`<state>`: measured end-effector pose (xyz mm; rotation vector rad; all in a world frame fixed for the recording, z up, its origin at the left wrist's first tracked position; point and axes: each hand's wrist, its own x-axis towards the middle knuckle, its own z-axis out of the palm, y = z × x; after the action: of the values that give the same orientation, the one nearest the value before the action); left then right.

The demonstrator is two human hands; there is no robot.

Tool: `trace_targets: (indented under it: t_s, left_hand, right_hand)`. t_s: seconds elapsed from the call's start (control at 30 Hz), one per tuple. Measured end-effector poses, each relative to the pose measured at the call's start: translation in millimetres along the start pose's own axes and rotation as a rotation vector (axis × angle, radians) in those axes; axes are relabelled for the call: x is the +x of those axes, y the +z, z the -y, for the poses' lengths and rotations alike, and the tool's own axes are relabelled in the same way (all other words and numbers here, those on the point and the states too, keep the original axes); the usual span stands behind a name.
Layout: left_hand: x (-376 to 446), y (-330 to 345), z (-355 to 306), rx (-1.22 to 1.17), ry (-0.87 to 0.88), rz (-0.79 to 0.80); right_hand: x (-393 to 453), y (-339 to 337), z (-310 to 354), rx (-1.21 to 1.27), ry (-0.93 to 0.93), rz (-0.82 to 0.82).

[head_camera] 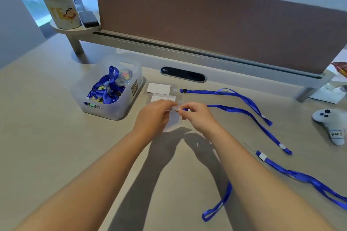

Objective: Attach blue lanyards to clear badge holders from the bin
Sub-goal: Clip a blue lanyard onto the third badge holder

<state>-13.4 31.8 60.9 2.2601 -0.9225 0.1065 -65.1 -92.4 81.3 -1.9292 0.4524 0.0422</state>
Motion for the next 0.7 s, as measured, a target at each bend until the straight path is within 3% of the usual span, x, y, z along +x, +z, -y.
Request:
trace_targets:
  t_s: [0.33, 0.7]
  left_hand:
    - [6.7, -16.8, -23.3, 0.077, 0.068, 0.078]
    - [11.9, -10.8, -44.9, -0.157, -0.068, 0.103]
  right_hand:
    - [-19.6, -9.5, 7.2, -0.094, -0.075, -0.024]
    - [-28.6, -26.0, 5.2, -0.117, -0.148, -0.087]
